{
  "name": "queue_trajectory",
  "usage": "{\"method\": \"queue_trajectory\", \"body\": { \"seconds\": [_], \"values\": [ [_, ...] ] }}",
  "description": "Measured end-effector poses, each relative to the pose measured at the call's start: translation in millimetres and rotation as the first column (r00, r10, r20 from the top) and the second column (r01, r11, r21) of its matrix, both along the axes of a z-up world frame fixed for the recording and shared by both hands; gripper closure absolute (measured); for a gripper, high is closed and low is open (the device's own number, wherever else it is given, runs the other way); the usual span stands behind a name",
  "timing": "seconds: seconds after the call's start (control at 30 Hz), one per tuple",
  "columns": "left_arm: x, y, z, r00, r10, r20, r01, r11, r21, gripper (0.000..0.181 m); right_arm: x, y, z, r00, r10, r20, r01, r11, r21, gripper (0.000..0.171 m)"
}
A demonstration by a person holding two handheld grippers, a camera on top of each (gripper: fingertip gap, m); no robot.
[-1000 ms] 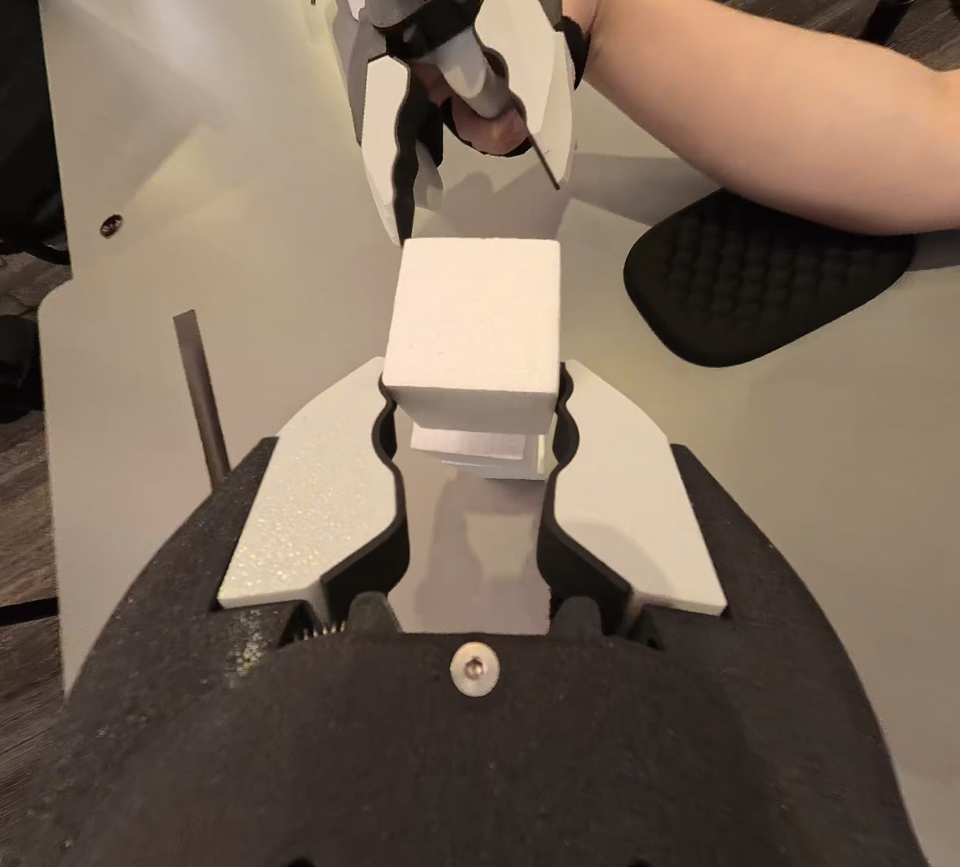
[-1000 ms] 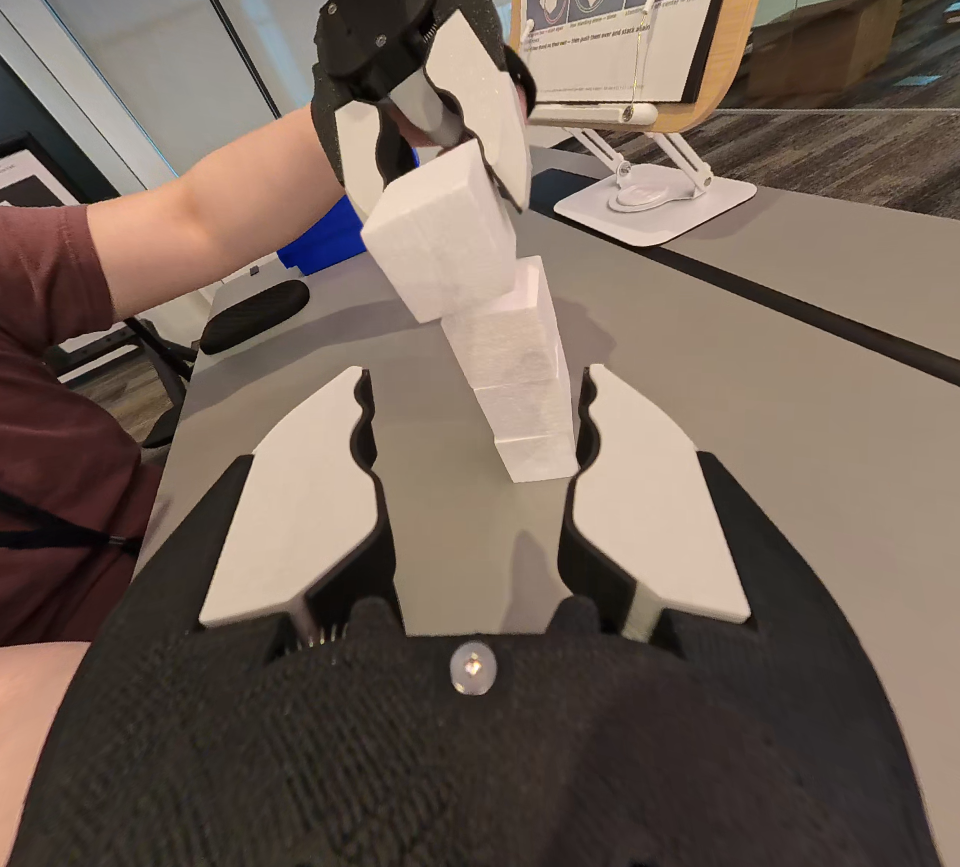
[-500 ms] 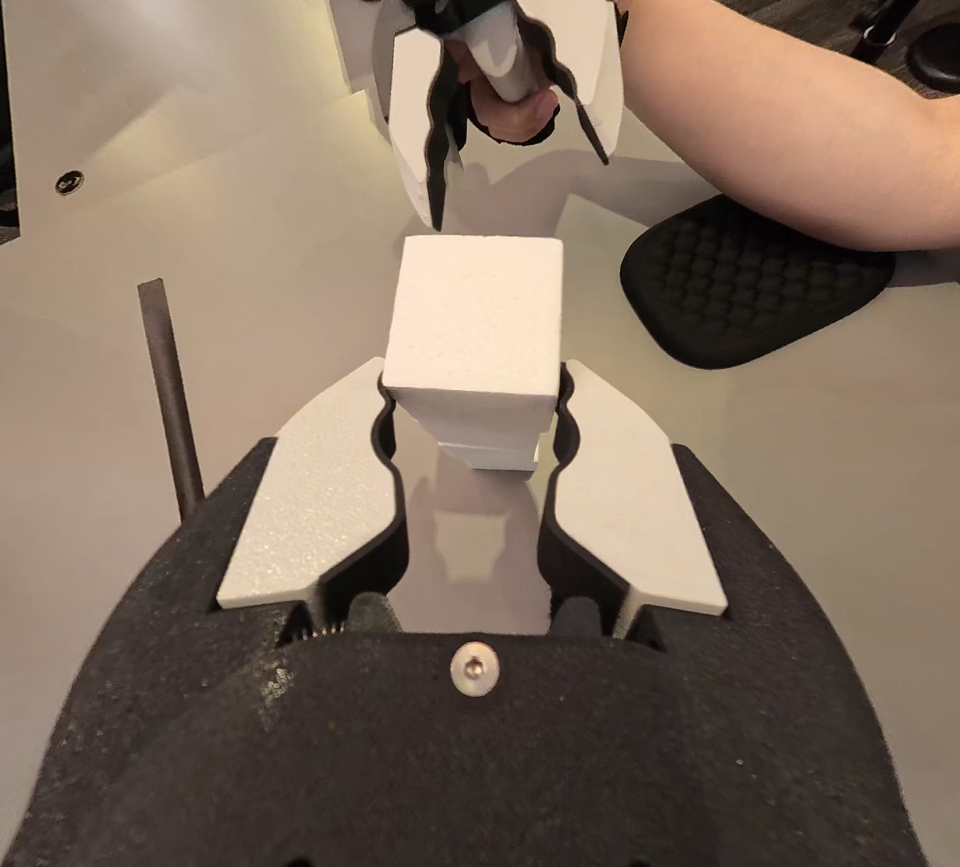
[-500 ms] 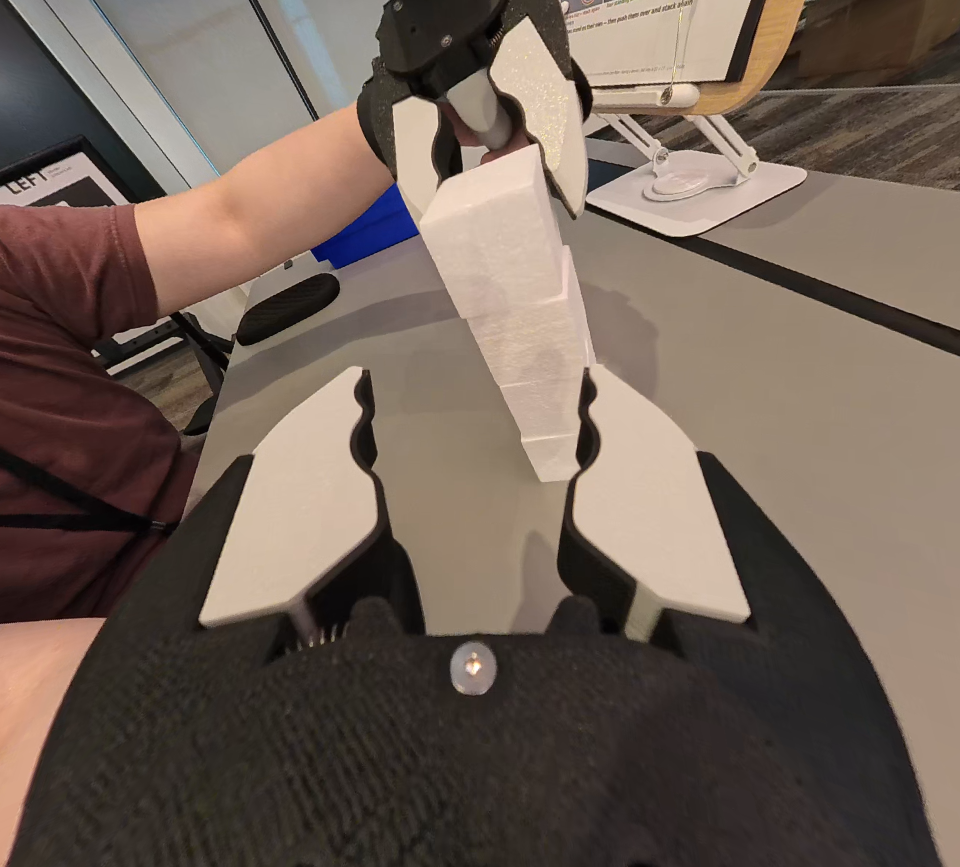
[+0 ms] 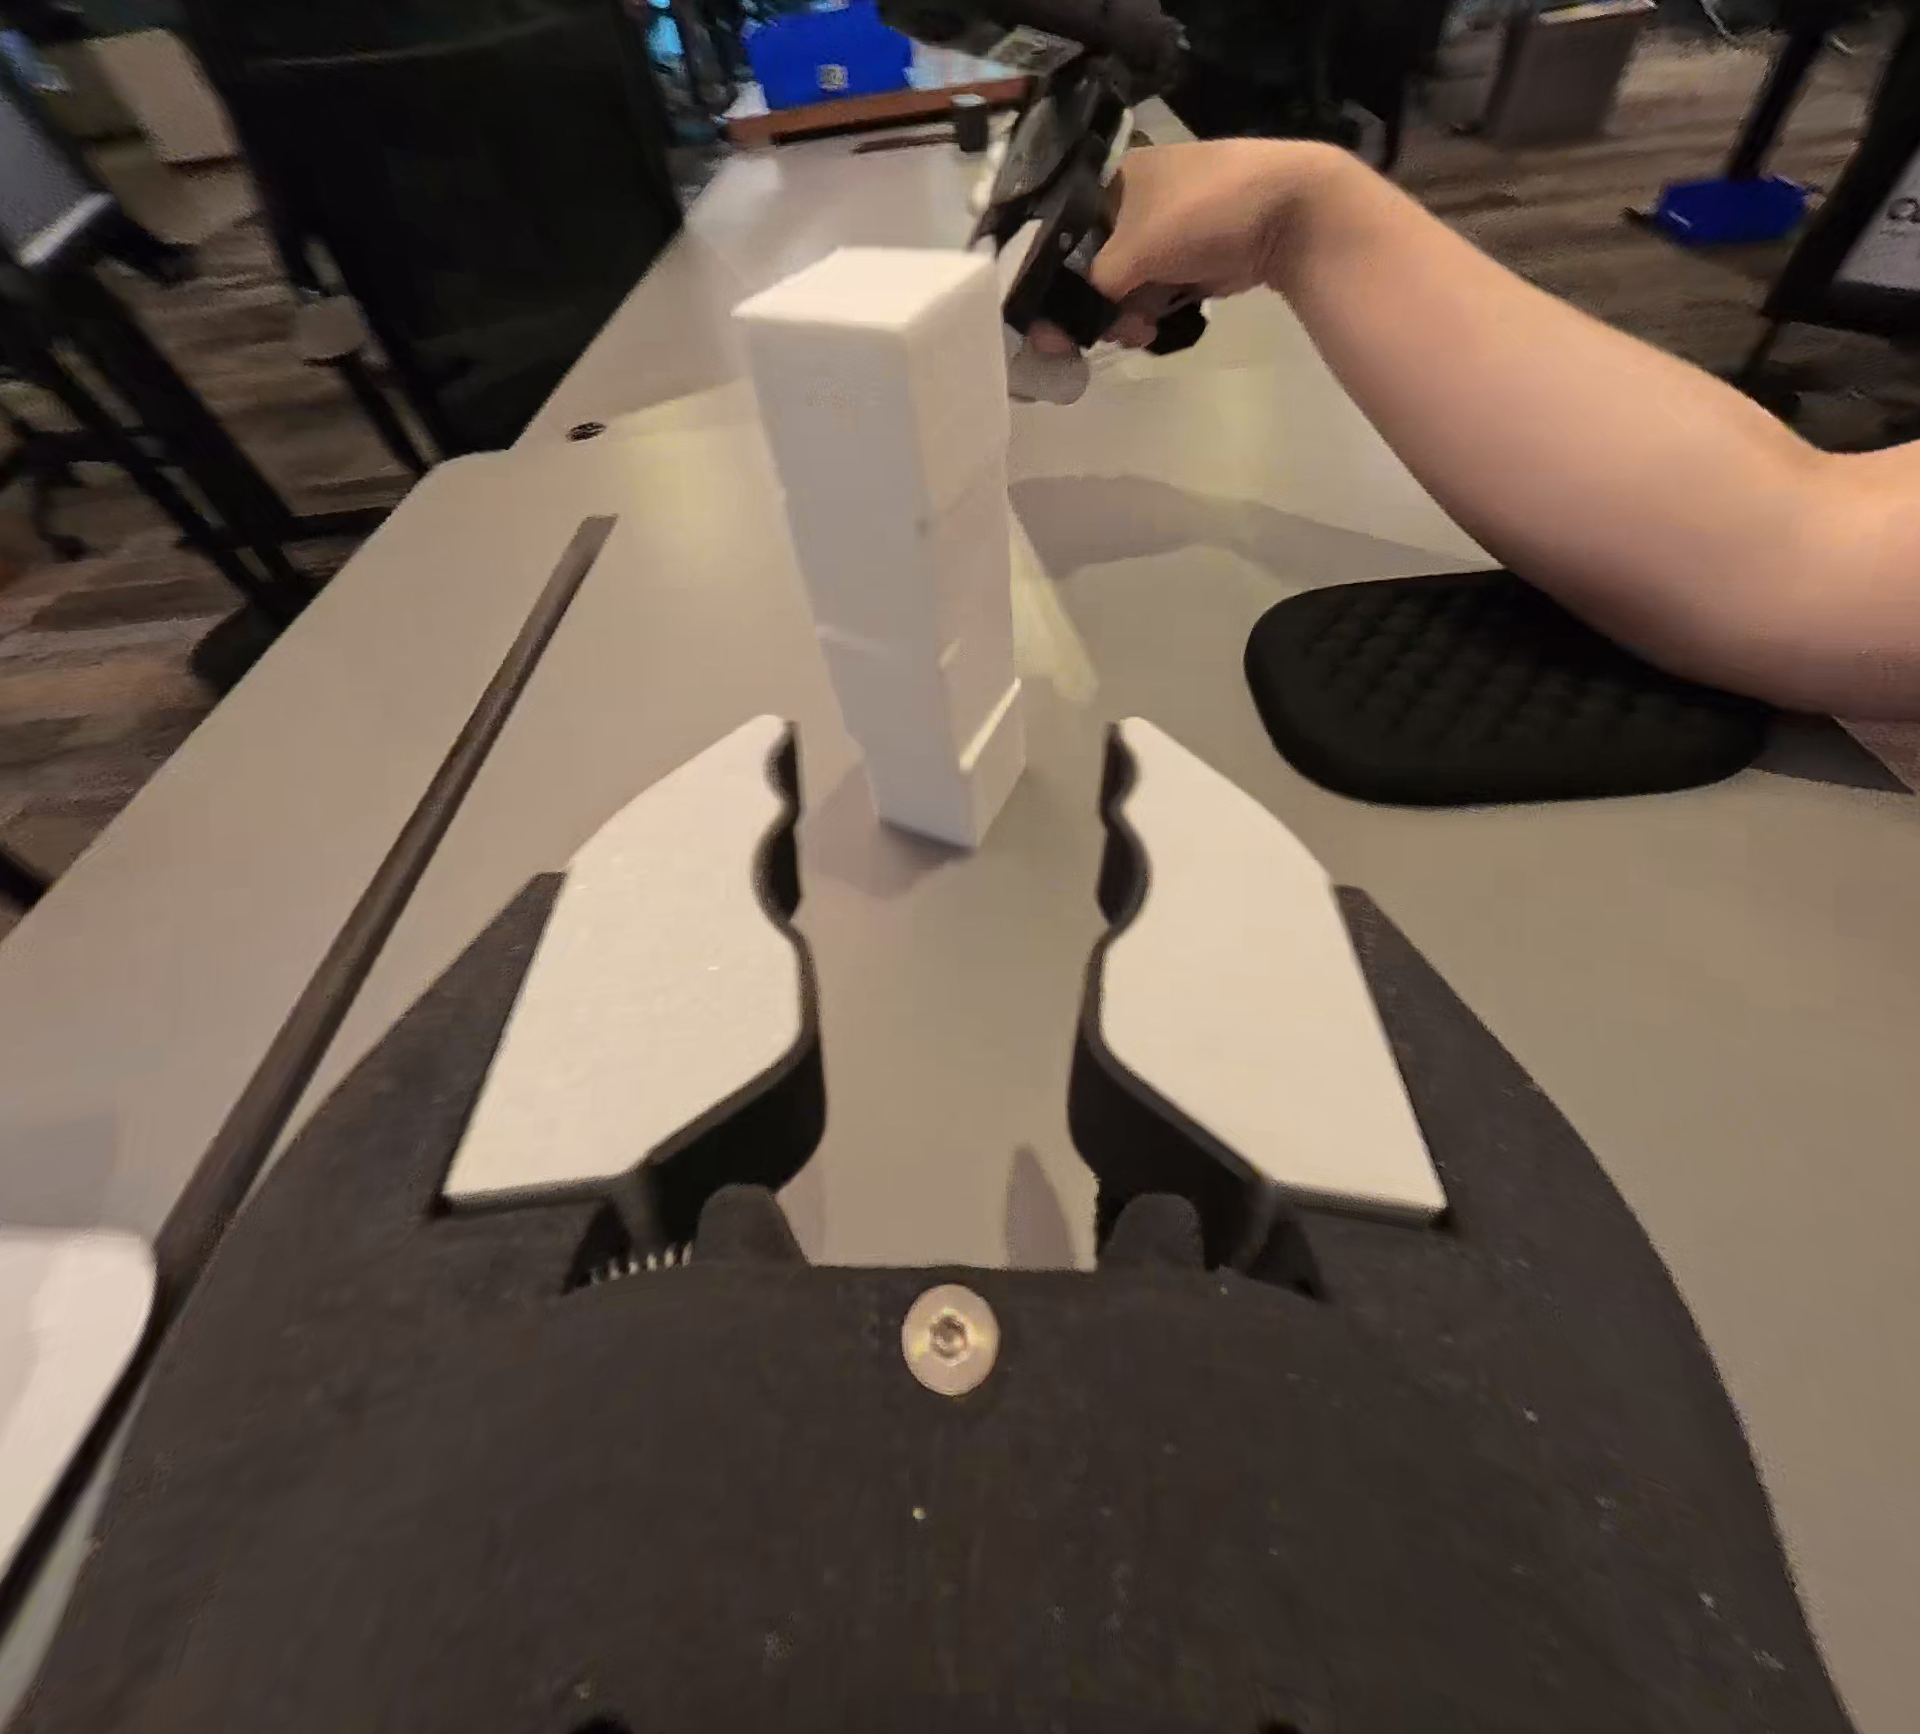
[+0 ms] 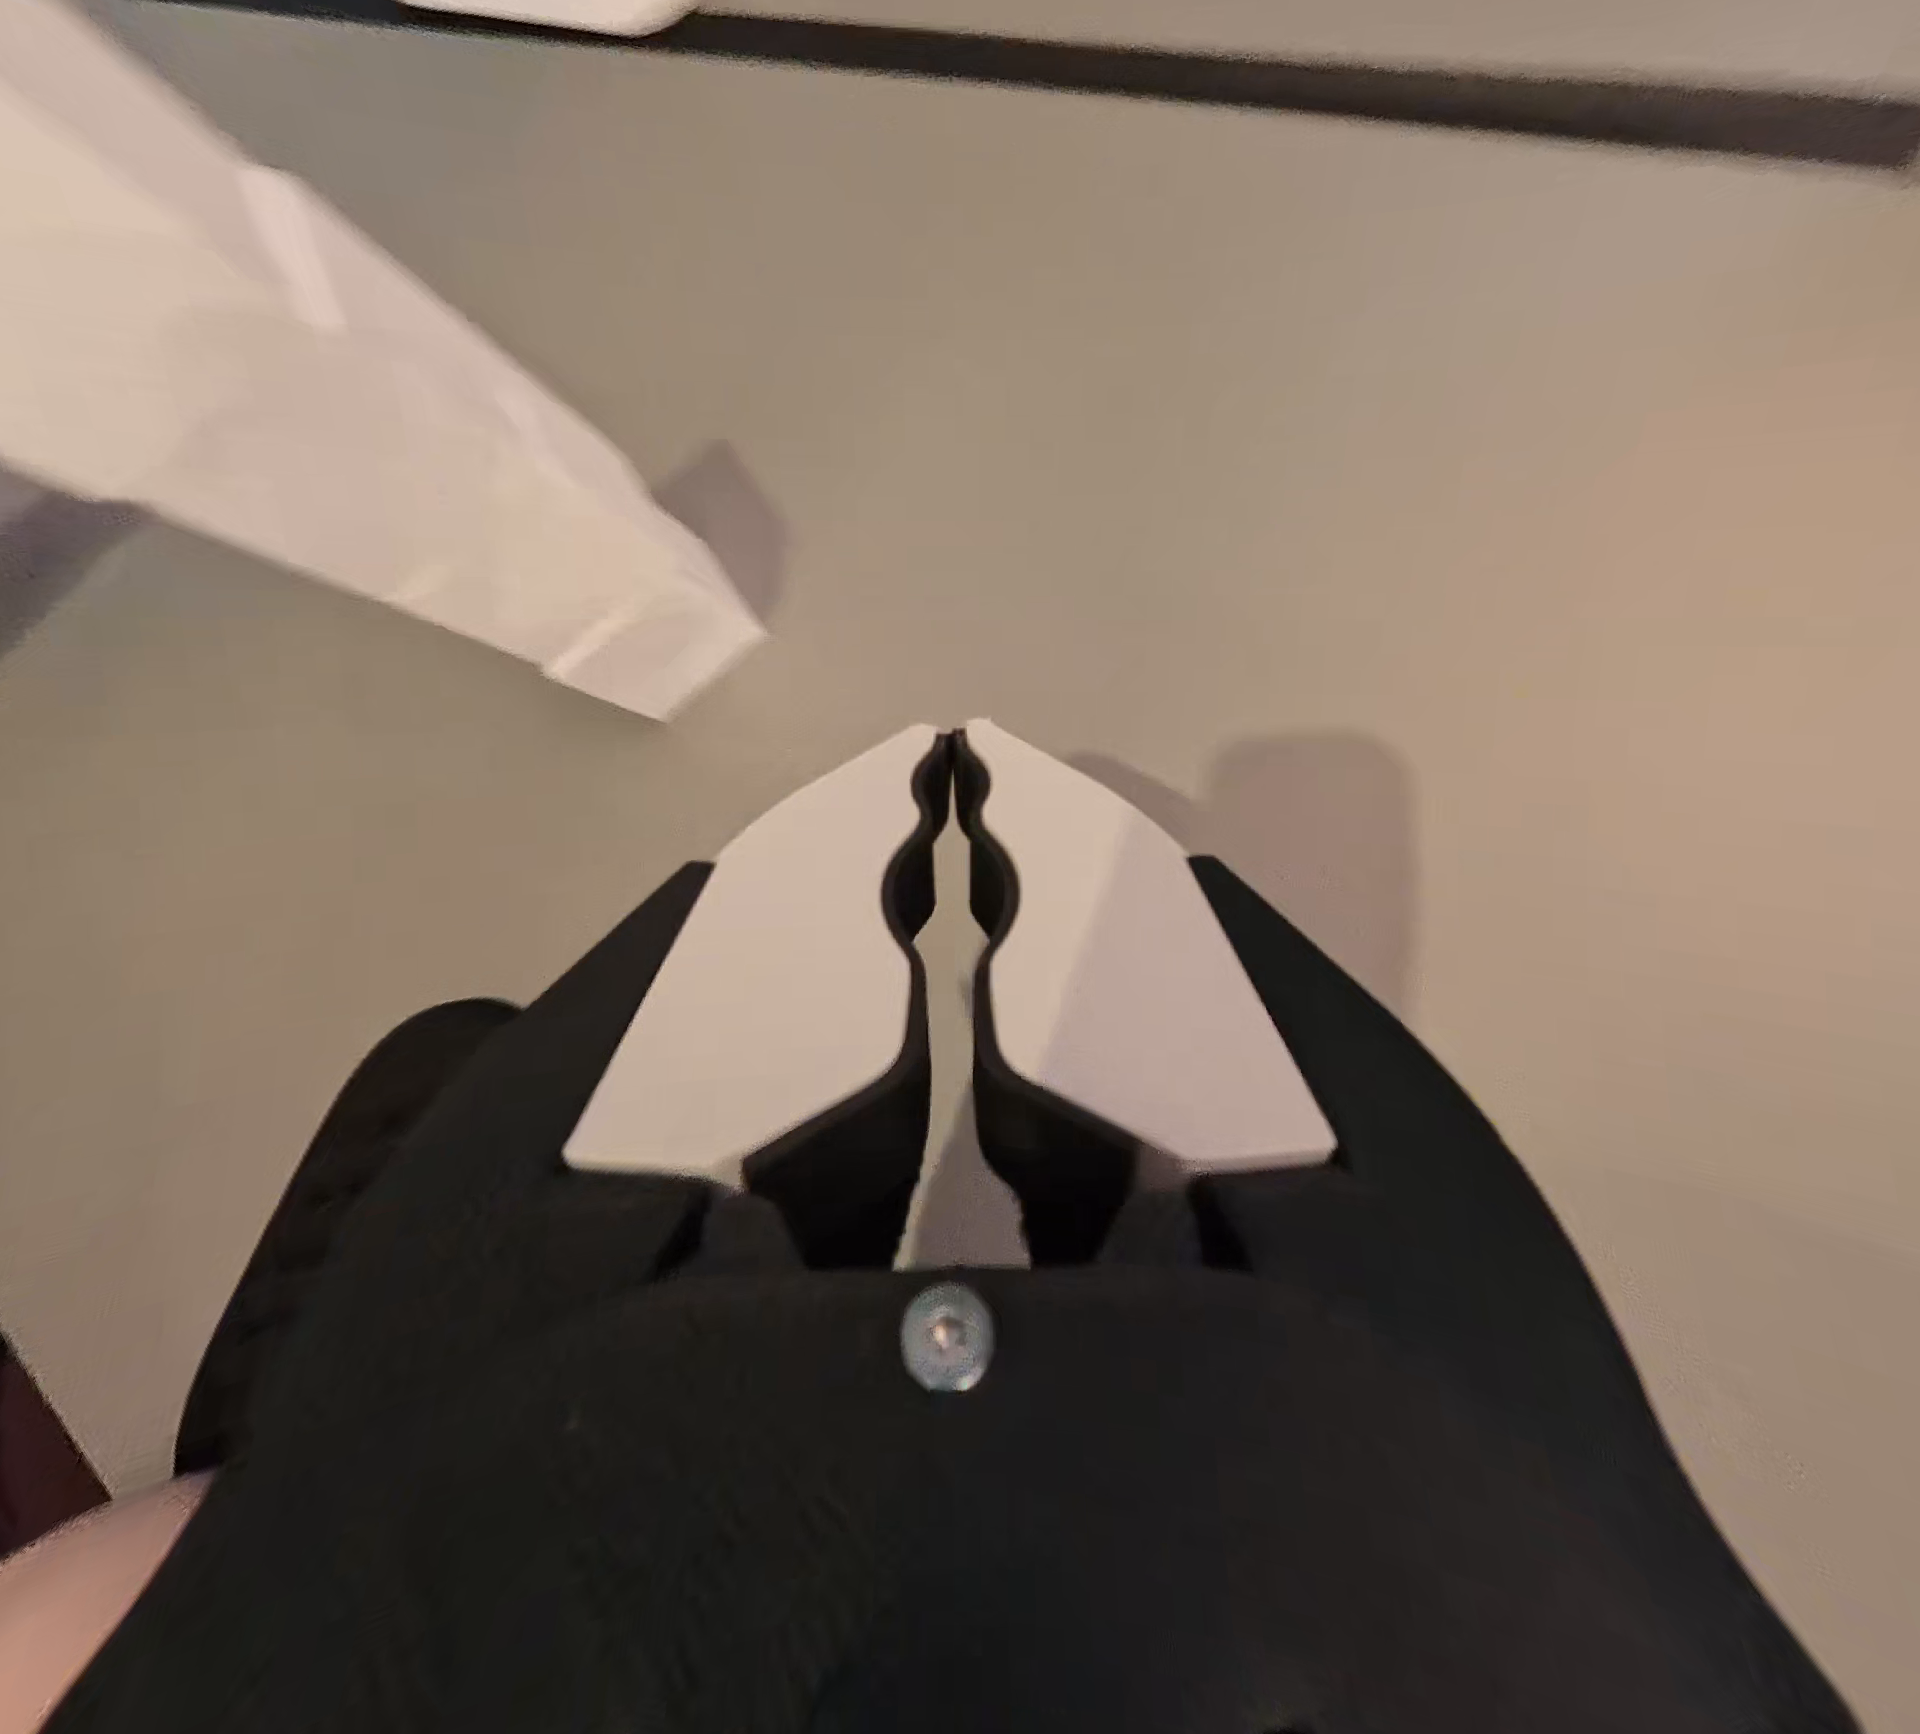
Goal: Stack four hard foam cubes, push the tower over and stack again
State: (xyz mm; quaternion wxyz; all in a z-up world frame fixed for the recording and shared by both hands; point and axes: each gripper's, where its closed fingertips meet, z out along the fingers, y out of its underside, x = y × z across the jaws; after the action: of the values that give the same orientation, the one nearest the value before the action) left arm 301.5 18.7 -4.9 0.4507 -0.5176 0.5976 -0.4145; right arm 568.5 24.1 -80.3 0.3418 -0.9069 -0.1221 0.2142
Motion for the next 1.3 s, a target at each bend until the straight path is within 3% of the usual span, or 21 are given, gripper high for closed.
{"method": "queue_trajectory", "body": {
  "seconds": [0.03, 0.07, 0.1, 0.2, 0.33, 0.47, 0.67, 0.8, 0.9, 0.97, 1.03, 1.17, 1.27, 1.3],
  "values": [
    [-18.6, 1.9, -5.3, 0.999, 0.042, 0.005, -0.042, 0.999, 0.004, 0.145, 11.0, -1.6, -8.8, 0.997, -0.063, 0.041, 0.066, 0.996, -0.066, 0.171],
    [-37.5, 7.6, -12.1, 0.995, 0.099, -0.014, -0.099, 0.995, 0.024, 0.18, 17.7, -2.7, -15.4, 0.991, -0.114, 0.063, 0.121, 0.985, -0.119, 0.171],
    [-55.2, 15.5, -18.4, 0.985, 0.167, -0.034, -0.166, 0.986, 0.034, 0.181, 18.6, -1.6, -18.4, 0.987, -0.151, 0.053, 0.158, 0.976, -0.151, 0.171],
    [-102.6, 29.1, -32.4, 0.951, 0.294, -0.098, -0.292, 0.956, 0.026, 0.181, 11.7, 5.3, -22.7, 0.981, -0.188, 0.052, 0.195, 0.962, -0.191, 0.171],
    [-145.0, 40.5, -22.8, 0.92, 0.393, -0.002, -0.392, 0.918, -0.053, 0.181, 0.2, 5.0, -33.2, 0.973, -0.161, 0.166, 0.202, 0.941, -0.272, 0.171],
    [-160.9, 47.4, -13.7, 0.911, 0.411, 0.018, -0.406, 0.906, -0.118, 0.181, -30.6, 7.4, -28.8, 0.979, -0.097, 0.181, 0.148, 0.944, -0.294, 0.171],
    [-166.6, 45.5, 12.4, 0.903, 0.426, 0.063, -0.422, 0.904, -0.068, 0.181, -85.9, 19.6, -1.5, 0.964, 0.038, 0.265, 0.026, 0.972, -0.234, 0.171],
    [-171.6, 43.9, 20.3, 0.896, 0.437, 0.078, -0.435, 0.899, -0.05, 0.181, -153.9, 26.6, 13.6, 0.904, 0.226, 0.364, -0.177, 0.97, -0.164, 0.171],
    [-179.6, 47.4, 25.5, 0.882, 0.466, 0.076, -0.465, 0.885, -0.027, 0.181, -231.1, 19.1, 36.2, 0.852, 0.401, 0.337, -0.407, 0.912, -0.055, 0.171],
    [-188.4, 50.5, 30.0, 0.867, 0.494, 0.068, -0.494, 0.869, -0.013, 0.181, -258.0, 12.2, 51.4, 0.822, 0.434, 0.37, -0.47, 0.883, 0.009, 0.171],
    [-199.0, 53.0, 34.9, 0.853, 0.519, 0.061, -0.52, 0.854, 0.006, 0.178, -267.0, 7.1, 66.4, 0.807, 0.427, 0.409, -0.494, 0.867, 0.069, 0.171],
    [-218.9, 57.3, 30.3, 0.83, 0.556, -0.028, -0.557, 0.831, 0.001, 0.142, -265.8, 1.5, 87.1, 0.818, 0.441, 0.369, -0.524, 0.836, 0.163, 0.171],
    [-228.9, 54.3, 19.0, 0.836, 0.541, -0.09, -0.542, 0.84, 0.024, 0.141, -248.2, 8.4, 82.1, 0.803, 0.454, 0.386, -0.55, 0.815, 0.184, 0.167],
    [-230.3, 49.9, 13.1, 0.848, 0.516, -0.12, -0.518, 0.855, 0.02, 0.142, -242.0, 11.7, 78.0, 0.792, 0.461, 0.4, -0.564, 0.804, 0.189, 0.156]
  ]
}}
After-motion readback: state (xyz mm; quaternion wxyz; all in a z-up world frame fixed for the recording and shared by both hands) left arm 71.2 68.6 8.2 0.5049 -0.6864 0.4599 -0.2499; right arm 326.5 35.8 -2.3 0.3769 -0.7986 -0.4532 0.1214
